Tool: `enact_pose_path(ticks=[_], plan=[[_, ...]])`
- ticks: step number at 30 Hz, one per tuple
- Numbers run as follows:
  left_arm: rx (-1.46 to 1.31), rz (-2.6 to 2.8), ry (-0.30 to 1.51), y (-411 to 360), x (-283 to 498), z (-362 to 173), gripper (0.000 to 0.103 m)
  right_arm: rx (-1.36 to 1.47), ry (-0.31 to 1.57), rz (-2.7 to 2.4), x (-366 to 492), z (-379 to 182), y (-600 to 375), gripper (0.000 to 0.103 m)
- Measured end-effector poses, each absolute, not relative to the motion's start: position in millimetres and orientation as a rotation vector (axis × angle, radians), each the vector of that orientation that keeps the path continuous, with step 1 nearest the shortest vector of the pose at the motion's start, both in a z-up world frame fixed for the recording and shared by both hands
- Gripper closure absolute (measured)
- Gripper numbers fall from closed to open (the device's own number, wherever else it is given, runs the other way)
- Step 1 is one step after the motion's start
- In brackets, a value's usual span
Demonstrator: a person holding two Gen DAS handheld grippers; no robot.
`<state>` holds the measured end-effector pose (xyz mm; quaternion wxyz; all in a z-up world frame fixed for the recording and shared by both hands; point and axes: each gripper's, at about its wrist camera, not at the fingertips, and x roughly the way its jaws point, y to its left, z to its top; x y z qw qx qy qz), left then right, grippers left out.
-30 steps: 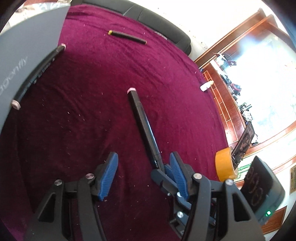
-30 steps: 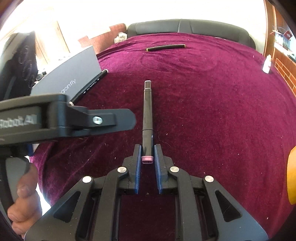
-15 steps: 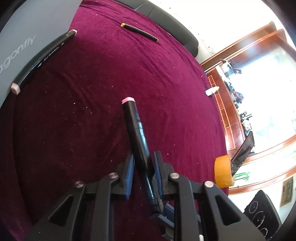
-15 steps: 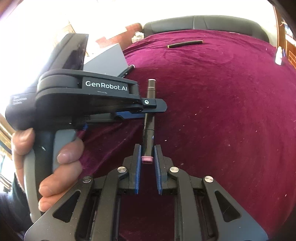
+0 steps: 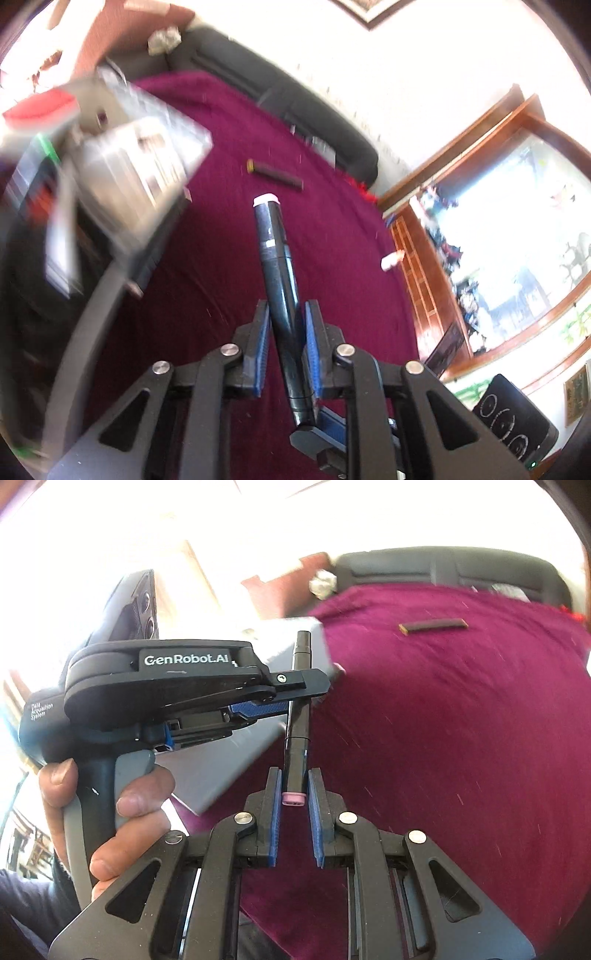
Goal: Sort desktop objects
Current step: 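Carry the marker to the grey bin and open the right tool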
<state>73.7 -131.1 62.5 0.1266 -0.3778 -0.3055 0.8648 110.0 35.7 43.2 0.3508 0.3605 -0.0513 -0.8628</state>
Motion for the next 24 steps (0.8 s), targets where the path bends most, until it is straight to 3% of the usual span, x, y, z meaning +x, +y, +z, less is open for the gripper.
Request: enact_pose_path(ticks=[10,19,21,23,24], plan=[[-0.966,2.716,-0.894,-213.9,72.1,120.6,0.000,0.805,-0.115,-2.112,80.8,90.0,-42.2,0.089],[-0.984,2.917,-0.881,-255.2,65.9,127.1,0.000,0.839,-0.193,-2.008,54.9,89.5,-97.3,0.089],[-1.002,2.954,-0.870,-258.0,67.4,124.4,0.000,0.848,-0.196,-2.005,50.9,86.2,-100.7,0.084],[-0.997,2.983,-0.829,-256.6,71.9,124.2,0.000,0.879,-0.220,-2.020,45.6,83.1,-91.1,0.064],[-0.980,2.999,-0.817,-255.3,76.0,125.2,0.000,0.878,-0.239,-2.025,45.2,84.0,-84.0,0.063]])
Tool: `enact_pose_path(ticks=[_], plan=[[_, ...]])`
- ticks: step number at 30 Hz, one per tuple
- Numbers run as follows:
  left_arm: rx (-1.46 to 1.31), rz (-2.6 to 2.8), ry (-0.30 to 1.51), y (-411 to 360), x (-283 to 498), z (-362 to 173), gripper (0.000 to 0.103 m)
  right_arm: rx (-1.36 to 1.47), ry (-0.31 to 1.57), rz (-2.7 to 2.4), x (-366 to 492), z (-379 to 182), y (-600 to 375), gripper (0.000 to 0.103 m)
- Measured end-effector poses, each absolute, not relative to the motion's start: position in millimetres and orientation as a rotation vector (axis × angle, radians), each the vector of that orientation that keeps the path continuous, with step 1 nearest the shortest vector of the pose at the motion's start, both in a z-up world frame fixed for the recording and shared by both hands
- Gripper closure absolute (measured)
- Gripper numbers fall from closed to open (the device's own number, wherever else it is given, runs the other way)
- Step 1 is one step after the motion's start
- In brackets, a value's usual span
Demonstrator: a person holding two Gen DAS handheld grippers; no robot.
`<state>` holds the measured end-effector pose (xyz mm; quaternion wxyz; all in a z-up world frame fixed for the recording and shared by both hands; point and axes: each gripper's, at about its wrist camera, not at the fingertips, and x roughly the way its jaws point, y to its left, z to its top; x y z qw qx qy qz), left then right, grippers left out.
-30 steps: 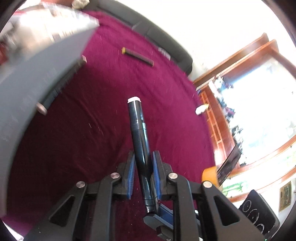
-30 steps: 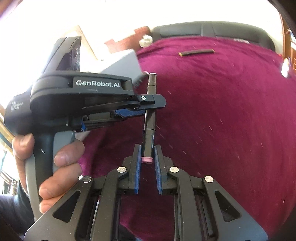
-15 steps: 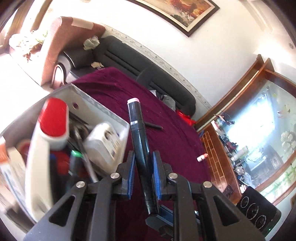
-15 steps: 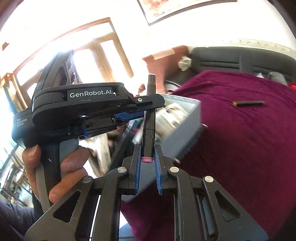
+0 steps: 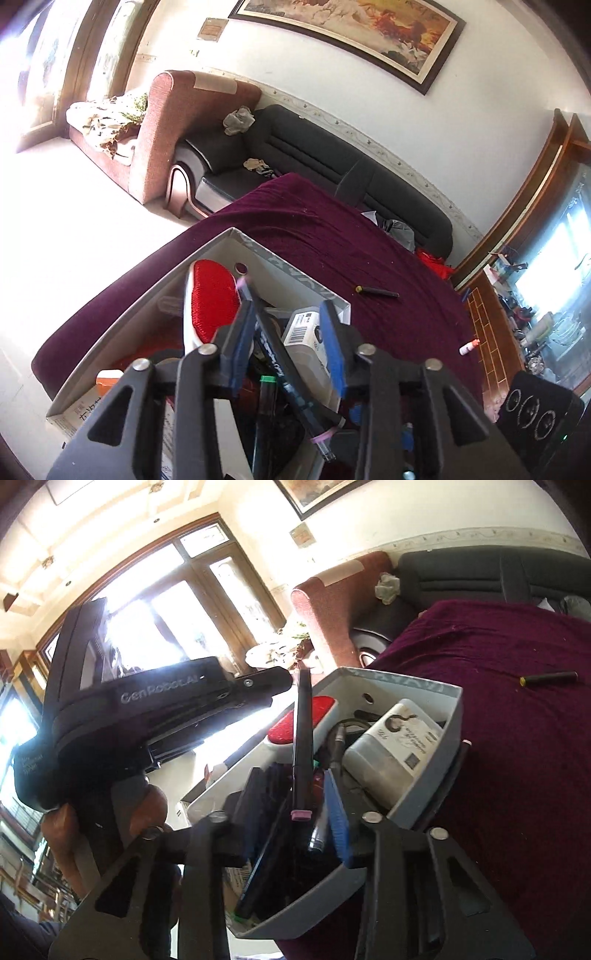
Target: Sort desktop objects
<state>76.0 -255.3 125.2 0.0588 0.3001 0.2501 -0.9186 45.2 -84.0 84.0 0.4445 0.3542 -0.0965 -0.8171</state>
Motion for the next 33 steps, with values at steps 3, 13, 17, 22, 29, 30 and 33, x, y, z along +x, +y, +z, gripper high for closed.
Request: enact_pose_path(ticks=[3,13,17,22,29,30,33], plan=[[0.867,-2.837,0.722,-243.6,88.6,129.3,0.000,0.845,-0.256,-2.087,46.9,84.2,-52.8,0.062],[0.833,-2.942,0.752,-208.9,126.6,125.6,0.000,1.174,-0.044,-2.134,-15.2,-8.1,-51.7,0.056],[0.852,-2.961,0.771,-207.8,131.3,121.6,0.000,1.193,0.112,-2.091,-18.1,-23.3,-87.7,0.057],[0.877,-2.957,0.795,-209.3,131.0,115.6,0.000,1.158,0.246,-2.112,-25.5,-28.9,-92.8,0.056],[0.879,-2.963,0.787,-209.3,132.3,112.2,0.000,1.229,0.137,-2.355,-61.6,-21.5,-39.7,0.058],[0.880,-2.965,0.789,-208.7,132.1,111.9,0.000,1.216,0.111,-2.352,-62.6,-19.7,-35.8,0.058],[0.886,-2.968,0.783,-204.7,131.3,112.2,0.000,1.196,0.038,-2.276,-63.8,-16.9,-42.6,0.057]])
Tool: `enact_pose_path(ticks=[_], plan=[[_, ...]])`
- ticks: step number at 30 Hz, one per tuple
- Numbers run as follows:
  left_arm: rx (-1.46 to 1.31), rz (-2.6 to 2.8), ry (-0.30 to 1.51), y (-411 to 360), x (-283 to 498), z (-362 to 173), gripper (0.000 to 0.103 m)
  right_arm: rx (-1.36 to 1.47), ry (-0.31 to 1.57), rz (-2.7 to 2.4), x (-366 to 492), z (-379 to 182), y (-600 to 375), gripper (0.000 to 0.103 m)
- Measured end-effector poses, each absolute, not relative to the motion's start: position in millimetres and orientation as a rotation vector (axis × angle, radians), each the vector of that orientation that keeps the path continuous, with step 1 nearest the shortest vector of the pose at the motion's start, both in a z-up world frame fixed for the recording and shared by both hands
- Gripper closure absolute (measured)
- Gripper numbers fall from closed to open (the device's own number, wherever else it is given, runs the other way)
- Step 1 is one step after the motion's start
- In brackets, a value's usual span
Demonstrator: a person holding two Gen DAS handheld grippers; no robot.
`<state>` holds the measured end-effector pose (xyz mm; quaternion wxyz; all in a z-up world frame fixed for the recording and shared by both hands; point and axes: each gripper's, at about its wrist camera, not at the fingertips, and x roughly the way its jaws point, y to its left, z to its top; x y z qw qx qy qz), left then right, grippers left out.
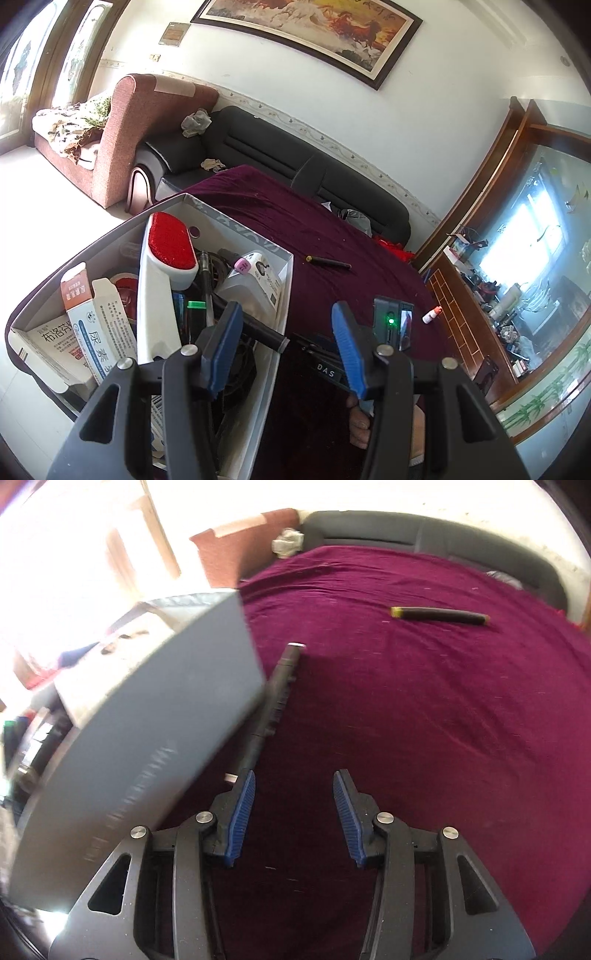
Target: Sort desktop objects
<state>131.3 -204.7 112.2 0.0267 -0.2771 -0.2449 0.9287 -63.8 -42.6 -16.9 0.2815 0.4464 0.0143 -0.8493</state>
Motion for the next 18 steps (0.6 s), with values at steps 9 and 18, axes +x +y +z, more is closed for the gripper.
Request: enact_pose_path(ticks=[9,18], plan=[[-0.866,2.862,-0.701,-183.1,142.0,116.9,0.000,1.279,0.138,-2.307,-60.2,-31.9,-57.2,0.089],[-1.007,2.616,-0.600,-93.5,125.6,87.4,0.000,1.361,-0.088,-2.367,20.3,-29.8,60.4,0.089]])
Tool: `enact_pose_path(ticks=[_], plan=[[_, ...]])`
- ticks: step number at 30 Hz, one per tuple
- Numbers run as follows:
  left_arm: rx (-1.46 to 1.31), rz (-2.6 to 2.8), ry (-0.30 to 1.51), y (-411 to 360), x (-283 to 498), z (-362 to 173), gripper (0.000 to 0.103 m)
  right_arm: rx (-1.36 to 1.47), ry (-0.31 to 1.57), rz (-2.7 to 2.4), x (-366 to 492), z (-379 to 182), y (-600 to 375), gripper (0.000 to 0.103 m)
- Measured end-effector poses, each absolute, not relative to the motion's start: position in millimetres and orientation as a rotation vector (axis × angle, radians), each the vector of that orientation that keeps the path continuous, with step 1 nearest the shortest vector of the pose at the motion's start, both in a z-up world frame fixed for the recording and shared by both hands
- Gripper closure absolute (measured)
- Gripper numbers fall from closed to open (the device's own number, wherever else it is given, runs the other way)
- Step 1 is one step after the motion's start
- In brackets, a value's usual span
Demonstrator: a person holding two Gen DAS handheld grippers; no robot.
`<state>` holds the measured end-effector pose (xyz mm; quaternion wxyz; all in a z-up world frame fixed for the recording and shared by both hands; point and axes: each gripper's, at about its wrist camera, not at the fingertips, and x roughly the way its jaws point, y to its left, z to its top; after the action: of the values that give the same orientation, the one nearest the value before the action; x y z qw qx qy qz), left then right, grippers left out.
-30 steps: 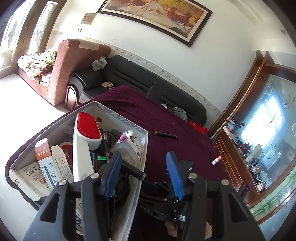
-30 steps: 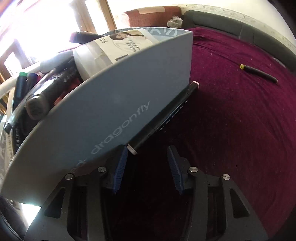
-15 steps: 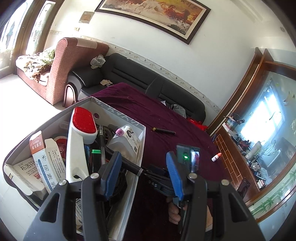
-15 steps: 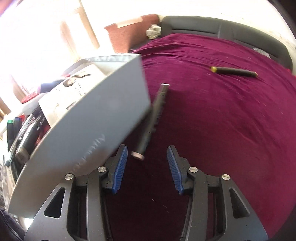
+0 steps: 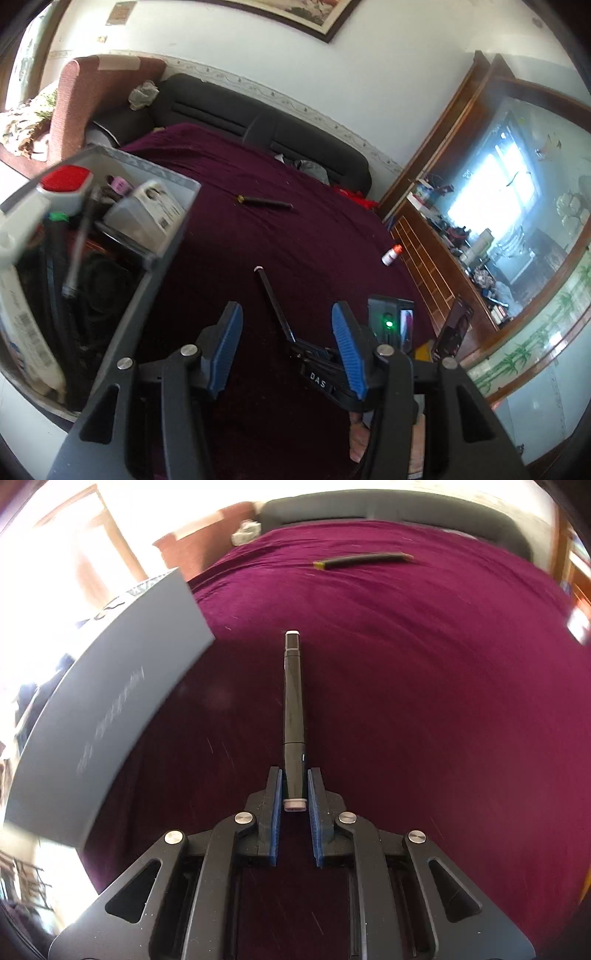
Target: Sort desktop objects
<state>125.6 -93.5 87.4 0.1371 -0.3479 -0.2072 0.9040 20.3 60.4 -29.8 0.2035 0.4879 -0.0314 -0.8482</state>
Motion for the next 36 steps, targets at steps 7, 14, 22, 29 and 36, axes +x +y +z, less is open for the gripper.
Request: enact_pose_path(ticks=[7,14,22,29,36], plan=[[-1.364,2.348,-0.610,-41.1,76.8,4.1,0.000,1.317,-0.121,-2.367,70.8,-35.9,90.8,0.089],[-1.451,2.304,-0.685,-35.1,54.9,-27.0,0.000,1.196,-0.091,-2.460,84.2,-38.0,85.7,0.089],[-1.426,2.308,-0.688,-38.3,49.5,-29.0,0.000,1.175,-0.198,-2.446,87.9,-38.4,95.1,0.089],[-1.444,2.303,-0.730,-46.4,50.2,-30.7,0.000,1.175,-0.297,-2.311,112.1,-36.6,84.2,0.090],[-1.437,2.280,-0.837,-62.7,55.2,-30.9,0.000,1.140,-0.219,-2.293,128.0,-28.0,70.4,0.090]])
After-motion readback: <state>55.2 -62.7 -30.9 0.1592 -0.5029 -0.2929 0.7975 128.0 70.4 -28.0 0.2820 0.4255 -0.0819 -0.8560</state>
